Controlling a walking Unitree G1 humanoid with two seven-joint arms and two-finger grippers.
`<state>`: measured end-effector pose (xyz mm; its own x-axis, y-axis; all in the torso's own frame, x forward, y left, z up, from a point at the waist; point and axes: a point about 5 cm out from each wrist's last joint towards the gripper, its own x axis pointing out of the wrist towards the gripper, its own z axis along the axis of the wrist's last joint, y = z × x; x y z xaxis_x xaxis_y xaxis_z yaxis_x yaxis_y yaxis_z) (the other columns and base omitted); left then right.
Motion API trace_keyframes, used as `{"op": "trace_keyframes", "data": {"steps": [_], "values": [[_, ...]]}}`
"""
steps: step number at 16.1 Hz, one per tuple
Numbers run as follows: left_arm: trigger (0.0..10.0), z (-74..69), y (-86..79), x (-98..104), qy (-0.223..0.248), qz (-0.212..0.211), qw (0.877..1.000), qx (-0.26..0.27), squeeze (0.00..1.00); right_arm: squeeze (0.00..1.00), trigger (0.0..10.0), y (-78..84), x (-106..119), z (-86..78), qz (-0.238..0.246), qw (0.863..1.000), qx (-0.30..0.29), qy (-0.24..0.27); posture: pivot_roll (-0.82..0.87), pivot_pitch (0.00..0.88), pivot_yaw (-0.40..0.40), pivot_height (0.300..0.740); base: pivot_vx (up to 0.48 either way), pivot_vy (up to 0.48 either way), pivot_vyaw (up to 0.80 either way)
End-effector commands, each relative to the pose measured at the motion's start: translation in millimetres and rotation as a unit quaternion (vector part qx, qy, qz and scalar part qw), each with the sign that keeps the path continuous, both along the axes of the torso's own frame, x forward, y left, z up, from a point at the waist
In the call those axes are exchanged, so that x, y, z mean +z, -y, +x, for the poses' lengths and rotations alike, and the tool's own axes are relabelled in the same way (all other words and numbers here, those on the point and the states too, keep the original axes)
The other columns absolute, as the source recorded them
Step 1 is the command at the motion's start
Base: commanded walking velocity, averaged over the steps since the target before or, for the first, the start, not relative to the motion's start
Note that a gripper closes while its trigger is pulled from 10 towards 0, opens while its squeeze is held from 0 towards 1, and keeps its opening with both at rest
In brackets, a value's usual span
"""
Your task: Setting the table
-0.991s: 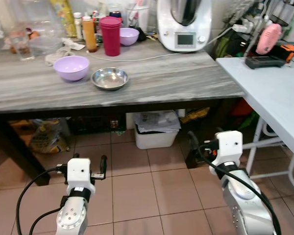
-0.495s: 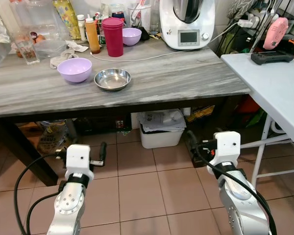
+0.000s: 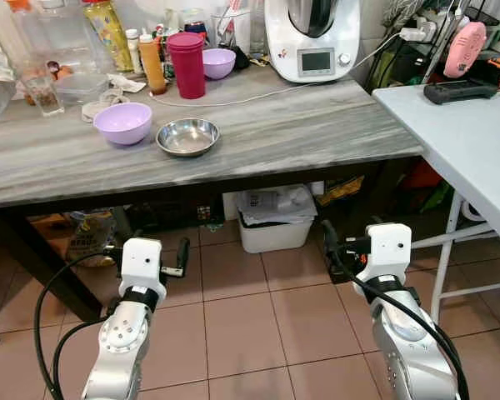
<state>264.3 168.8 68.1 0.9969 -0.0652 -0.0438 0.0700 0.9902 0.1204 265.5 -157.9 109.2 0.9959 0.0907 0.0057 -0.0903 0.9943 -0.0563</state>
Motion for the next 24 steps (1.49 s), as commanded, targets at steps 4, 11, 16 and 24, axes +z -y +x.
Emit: {"op": "trace_keyframes", "data": {"steps": [4, 11, 16, 24], "values": [[10.0, 4.9, 2.1, 0.9, -0.003, 0.001, 1.000, -0.012, 0.00, 0.00, 10.0, 1.9, 3.4, 0.4, -0.008, 1.000, -0.004, 0.011, -0.20, 0.013, 0.061, 0.740, 0.000, 0.000, 0.20], [10.0, 8.8, 3.1, 1.7, -0.002, 0.002, 1.000, -0.018, 0.00, 0.00, 10.0, 3.2, 3.3, 0.2, -0.004, 1.000, -0.009, 0.012, -0.20, 0.013, 0.069, 0.740, 0.000, 0.000, 0.29], [10.0, 9.5, 2.4, 2.2, -0.001, 0.006, 1.000, -0.022, 0.00, 0.00, 10.0, 3.9, 2.5, 0.5, 0.003, 1.000, -0.020, 0.012, -0.20, 0.007, 0.078, 0.740, 0.000, 0.000, 0.56], [10.0, 13.5, 3.2, 5.9, 0.000, 0.010, 0.999, -0.041, 0.00, 0.00, 10.0, 6.6, 2.9, -1.9, 0.016, 0.999, -0.040, 0.016, -0.21, 0.020, 0.100, 0.740, 0.000, -0.193, 0.00]]}}
